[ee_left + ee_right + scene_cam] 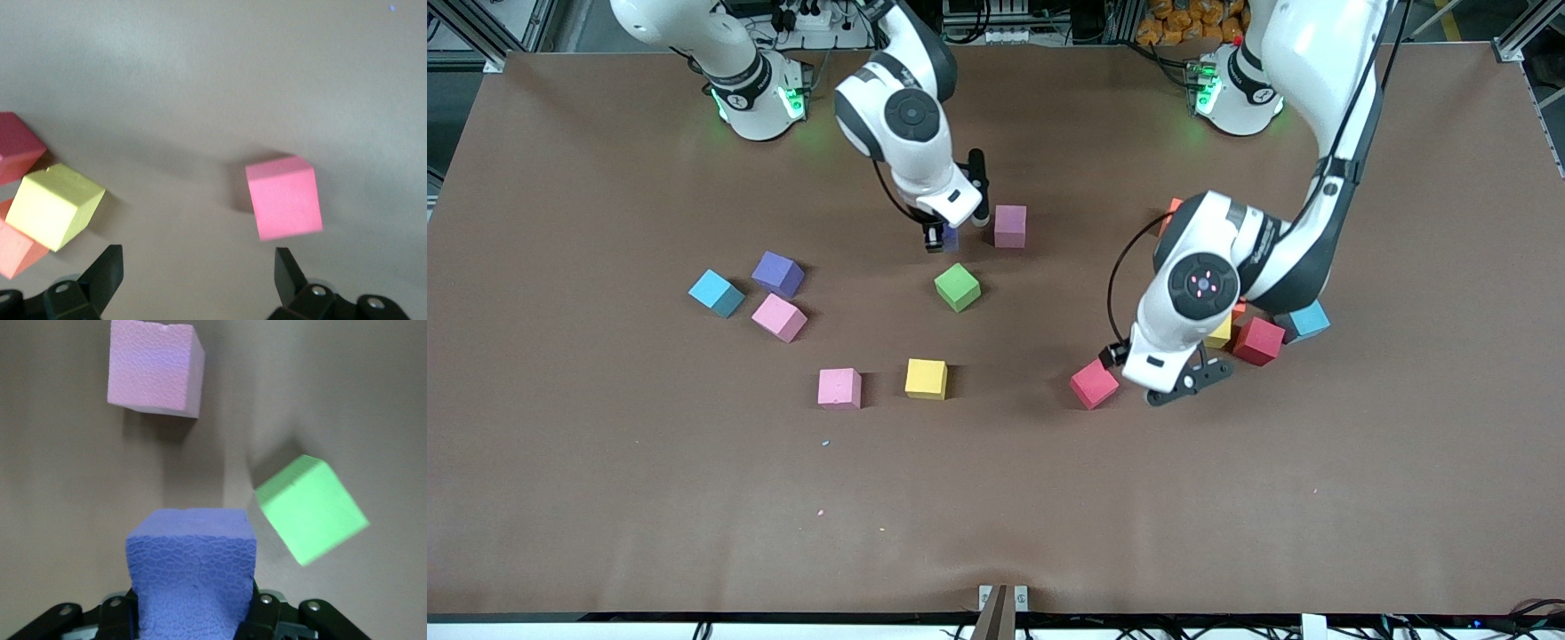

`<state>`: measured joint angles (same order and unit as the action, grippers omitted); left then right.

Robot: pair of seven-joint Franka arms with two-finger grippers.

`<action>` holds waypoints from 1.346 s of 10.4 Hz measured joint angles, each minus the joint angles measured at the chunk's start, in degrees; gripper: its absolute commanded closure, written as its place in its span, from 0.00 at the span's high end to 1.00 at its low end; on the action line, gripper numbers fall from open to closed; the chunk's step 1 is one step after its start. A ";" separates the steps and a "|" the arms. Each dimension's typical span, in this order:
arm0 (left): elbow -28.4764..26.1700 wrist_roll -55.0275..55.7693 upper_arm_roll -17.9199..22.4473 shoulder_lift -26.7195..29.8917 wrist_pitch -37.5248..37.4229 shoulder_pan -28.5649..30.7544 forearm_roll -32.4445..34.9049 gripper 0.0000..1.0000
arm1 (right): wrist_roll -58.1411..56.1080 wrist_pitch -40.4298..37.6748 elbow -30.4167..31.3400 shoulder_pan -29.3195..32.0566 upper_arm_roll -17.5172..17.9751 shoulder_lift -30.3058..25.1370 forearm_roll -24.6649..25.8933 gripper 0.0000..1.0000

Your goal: Arrange 11 blocks into digit 3

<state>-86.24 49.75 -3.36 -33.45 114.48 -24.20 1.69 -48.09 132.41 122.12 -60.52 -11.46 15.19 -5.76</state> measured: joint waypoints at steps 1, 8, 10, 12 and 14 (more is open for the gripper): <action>2.13 0.01 0.22 -1.59 0.00 0.00 0.00 1.00 | 3.20 3.05 1.59 -1.58 0.01 0.65 0.00 0.00; 10.95 3.07 0.24 -8.53 0.16 -0.80 0.00 1.00 | 10.97 11.91 4.85 -5.97 0.05 4.14 -0.07 0.00; 12.84 3.07 0.24 -10.42 0.36 -0.87 0.00 1.00 | 11.65 13.28 4.86 -6.52 0.05 5.01 -0.09 0.00; 13.57 3.07 0.24 -11.85 1.16 -1.27 0.00 1.00 | 11.76 14.61 4.86 -7.02 0.07 5.46 -0.72 0.00; 13.68 3.10 0.22 -12.52 1.21 -1.87 0.00 1.00 | 11.85 16.18 4.84 -7.87 0.09 6.58 -1.16 0.00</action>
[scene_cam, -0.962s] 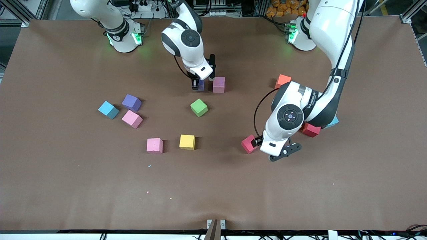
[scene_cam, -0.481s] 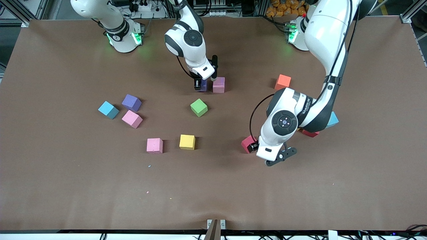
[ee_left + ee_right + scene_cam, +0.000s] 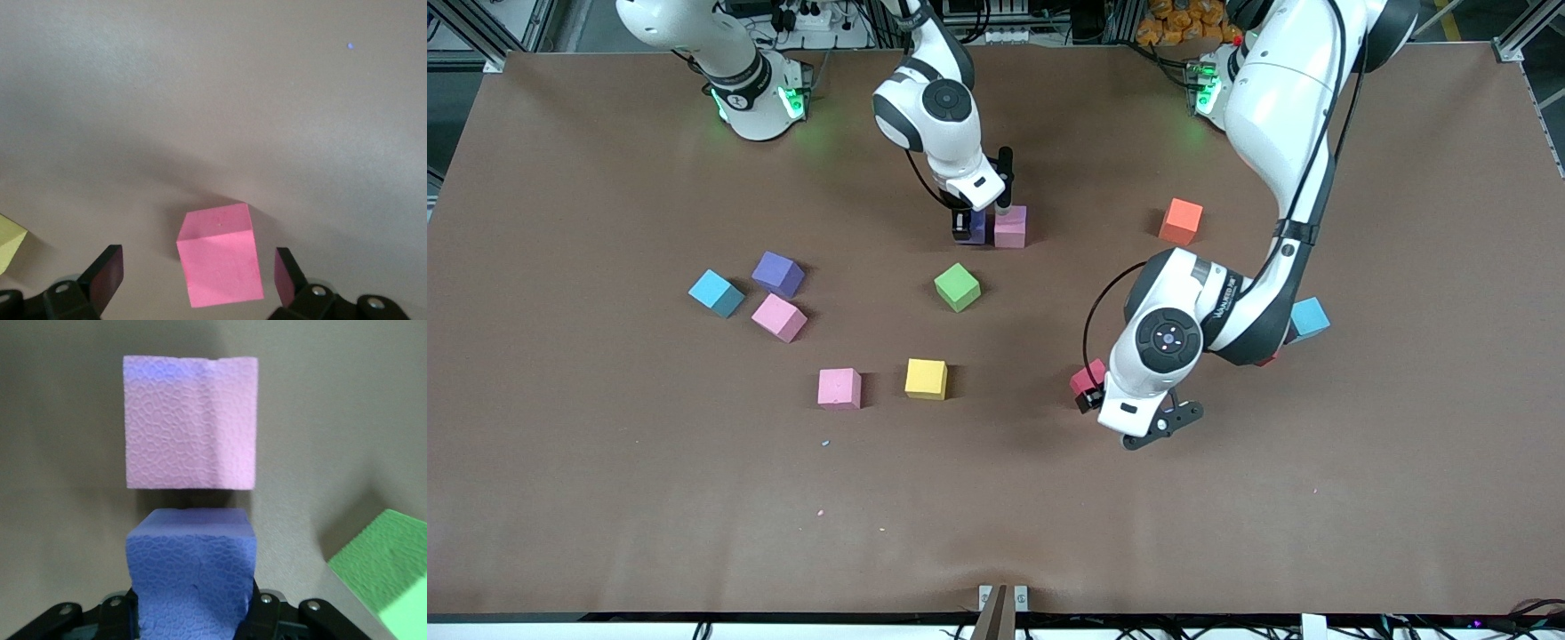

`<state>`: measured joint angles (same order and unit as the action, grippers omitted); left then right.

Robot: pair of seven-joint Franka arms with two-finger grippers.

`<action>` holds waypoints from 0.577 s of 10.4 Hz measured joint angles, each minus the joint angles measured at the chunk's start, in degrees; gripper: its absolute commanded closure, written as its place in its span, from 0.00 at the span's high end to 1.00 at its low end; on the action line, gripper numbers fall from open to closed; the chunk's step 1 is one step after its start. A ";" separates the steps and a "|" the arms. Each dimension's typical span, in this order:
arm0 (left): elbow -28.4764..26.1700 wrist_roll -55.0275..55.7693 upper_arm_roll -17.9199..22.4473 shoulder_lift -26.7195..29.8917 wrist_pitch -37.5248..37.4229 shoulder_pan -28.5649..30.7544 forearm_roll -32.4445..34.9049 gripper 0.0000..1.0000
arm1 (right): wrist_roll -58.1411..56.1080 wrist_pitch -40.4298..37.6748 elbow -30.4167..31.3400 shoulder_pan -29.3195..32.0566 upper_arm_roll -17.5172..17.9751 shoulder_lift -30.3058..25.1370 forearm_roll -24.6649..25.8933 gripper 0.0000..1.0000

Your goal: Arrange 11 blocks into digit 3

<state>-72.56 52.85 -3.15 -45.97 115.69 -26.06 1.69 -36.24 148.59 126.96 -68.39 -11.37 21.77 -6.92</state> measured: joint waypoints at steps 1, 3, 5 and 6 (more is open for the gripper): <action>0.01 0.08 0.00 -0.16 -0.01 -0.35 0.00 1.00 | 0.07 0.65 -0.03 -0.40 0.00 0.57 -0.14 0.00; 0.02 0.15 0.00 -0.71 -0.06 -0.63 0.00 1.00 | 0.10 1.40 -0.31 -0.61 0.00 1.42 -0.50 0.00; 0.02 0.34 0.00 -1.65 -0.06 -0.97 0.00 1.00 | 0.32 1.49 -0.59 -0.61 0.07 1.61 -0.69 0.00; 0.01 0.50 0.00 -2.02 -0.06 -1.09 0.00 1.00 | 0.89 1.66 -0.69 -0.61 0.20 1.72 -0.70 0.00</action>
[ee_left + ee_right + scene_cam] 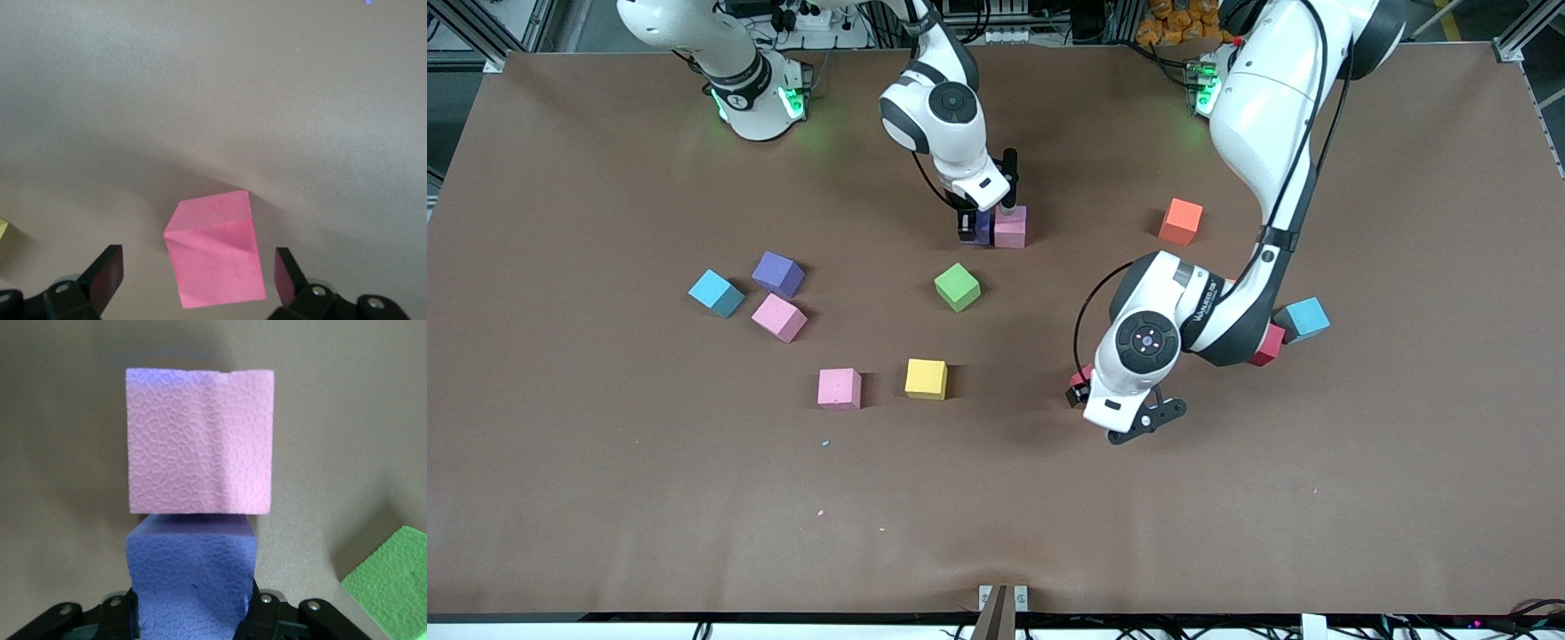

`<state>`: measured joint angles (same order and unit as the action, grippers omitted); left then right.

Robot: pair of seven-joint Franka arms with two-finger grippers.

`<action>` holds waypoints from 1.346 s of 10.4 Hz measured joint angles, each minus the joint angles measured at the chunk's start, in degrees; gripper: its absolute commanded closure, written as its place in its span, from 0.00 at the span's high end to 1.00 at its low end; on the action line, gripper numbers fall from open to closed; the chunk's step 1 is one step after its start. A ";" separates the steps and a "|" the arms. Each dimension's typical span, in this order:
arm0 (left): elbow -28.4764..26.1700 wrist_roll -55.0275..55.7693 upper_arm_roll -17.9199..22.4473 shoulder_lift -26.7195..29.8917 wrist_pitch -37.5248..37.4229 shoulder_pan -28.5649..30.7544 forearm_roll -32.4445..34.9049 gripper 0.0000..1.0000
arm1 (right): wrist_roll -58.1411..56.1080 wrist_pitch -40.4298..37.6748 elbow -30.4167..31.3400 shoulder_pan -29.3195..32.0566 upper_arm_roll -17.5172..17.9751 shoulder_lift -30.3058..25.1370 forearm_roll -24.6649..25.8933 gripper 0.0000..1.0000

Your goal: Arrange 11 blocks into digit 3

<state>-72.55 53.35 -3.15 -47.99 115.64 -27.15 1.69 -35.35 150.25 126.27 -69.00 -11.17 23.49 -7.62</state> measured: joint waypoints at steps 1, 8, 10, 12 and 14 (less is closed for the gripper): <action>0.00 0.14 0.00 -0.22 0.00 -0.07 0.00 1.00 | 0.21 0.13 -0.21 0.00 0.10 0.18 -0.01 0.00; 0.01 0.66 -0.01 -2.18 0.51 -0.11 0.00 1.00 | 0.75 0.13 -1.38 0.00 0.45 0.94 -0.03 1.00; 0.01 0.66 -0.01 -2.46 1.22 -0.11 0.00 1.00 | 0.90 0.06 -1.44 0.00 0.46 1.18 -0.03 1.00; 0.01 0.66 -0.02 -2.60 1.80 -0.11 0.00 0.83 | 0.95 -1.73 -1.92 0.00 0.45 0.96 -0.03 1.00; 0.01 0.68 -0.07 -2.68 2.21 -0.12 0.00 0.73 | 0.96 -6.45 -3.16 0.03 0.21 -0.98 -0.04 1.00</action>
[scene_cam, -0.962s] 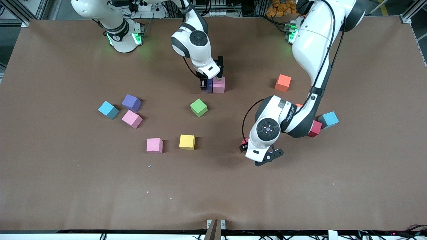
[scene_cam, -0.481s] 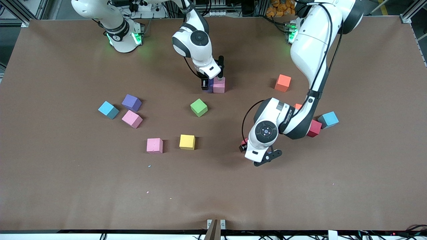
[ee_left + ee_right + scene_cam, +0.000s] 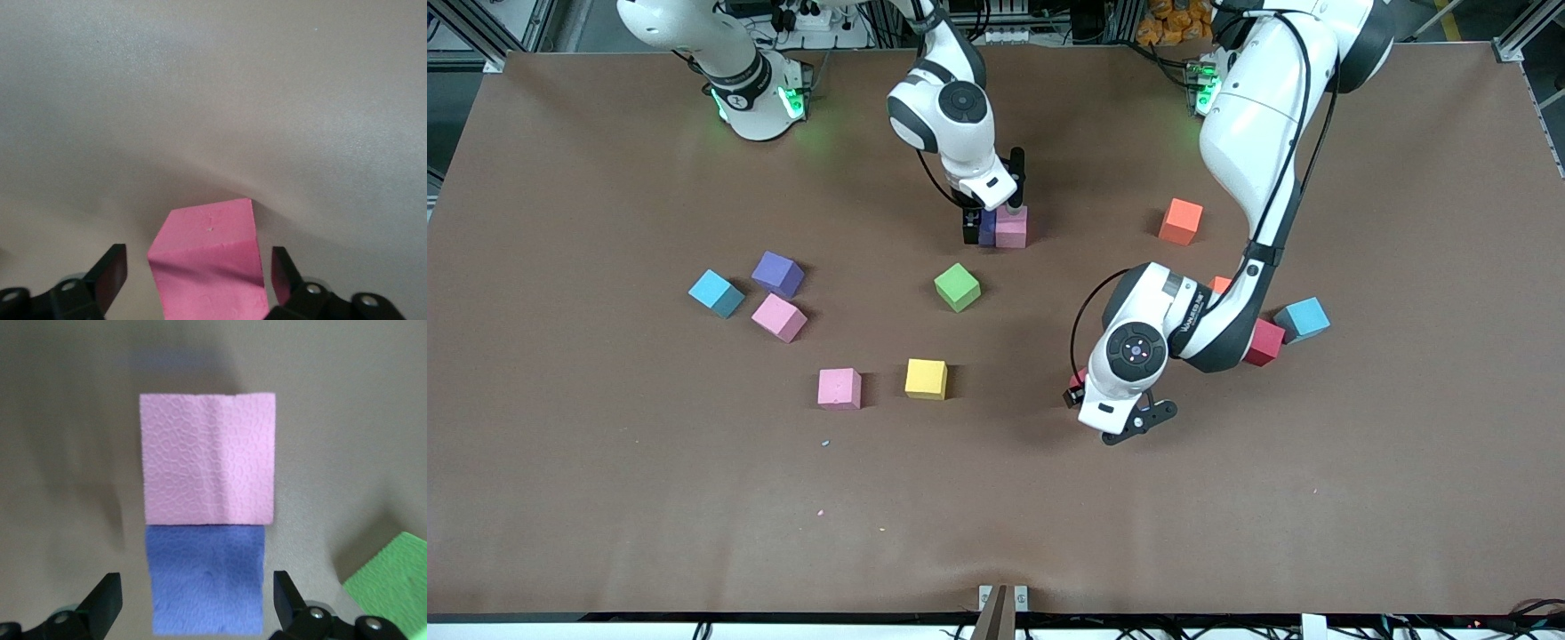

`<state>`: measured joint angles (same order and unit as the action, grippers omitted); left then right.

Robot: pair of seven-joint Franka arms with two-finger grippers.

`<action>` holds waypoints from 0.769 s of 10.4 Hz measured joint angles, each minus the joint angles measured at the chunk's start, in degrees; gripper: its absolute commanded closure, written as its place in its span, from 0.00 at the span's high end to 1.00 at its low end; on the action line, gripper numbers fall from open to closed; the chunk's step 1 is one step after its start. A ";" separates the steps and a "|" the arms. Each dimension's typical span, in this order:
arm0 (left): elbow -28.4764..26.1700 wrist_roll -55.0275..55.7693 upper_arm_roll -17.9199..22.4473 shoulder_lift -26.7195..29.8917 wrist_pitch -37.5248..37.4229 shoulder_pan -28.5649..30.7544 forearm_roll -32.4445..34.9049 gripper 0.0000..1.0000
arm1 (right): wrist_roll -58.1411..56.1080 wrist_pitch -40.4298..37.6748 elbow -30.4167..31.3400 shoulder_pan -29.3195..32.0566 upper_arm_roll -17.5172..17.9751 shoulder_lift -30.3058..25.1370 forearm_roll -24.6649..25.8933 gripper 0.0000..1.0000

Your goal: Arrange 11 blocks into digit 3

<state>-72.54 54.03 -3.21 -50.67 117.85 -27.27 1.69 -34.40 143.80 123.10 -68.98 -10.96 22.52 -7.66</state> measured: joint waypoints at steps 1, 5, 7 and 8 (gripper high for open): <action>0.00 0.02 -0.01 -0.03 0.08 -0.01 0.00 0.67 | 0.00 -2.56 -0.40 0.09 -0.36 -1.86 0.00 1.00; 0.03 1.33 -0.06 -0.25 0.68 -0.02 0.00 0.66 | -1.98 -6.96 -1.59 5.71 -1.88 -7.39 0.00 1.00; 0.04 2.17 -0.07 -0.48 0.97 -0.09 0.00 0.49 | -7.48 -6.95 -4.55 10.22 -1.96 -6.16 0.12 1.00; 0.14 2.26 -0.09 -0.47 0.98 -0.10 0.00 0.32 | -12.88 -6.92 -6.75 11.51 -1.97 -4.41 0.12 1.00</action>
<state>-72.40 56.29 -3.30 -51.14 118.83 -27.38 1.69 -47.28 136.88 116.36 -57.47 -12.93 18.11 -7.55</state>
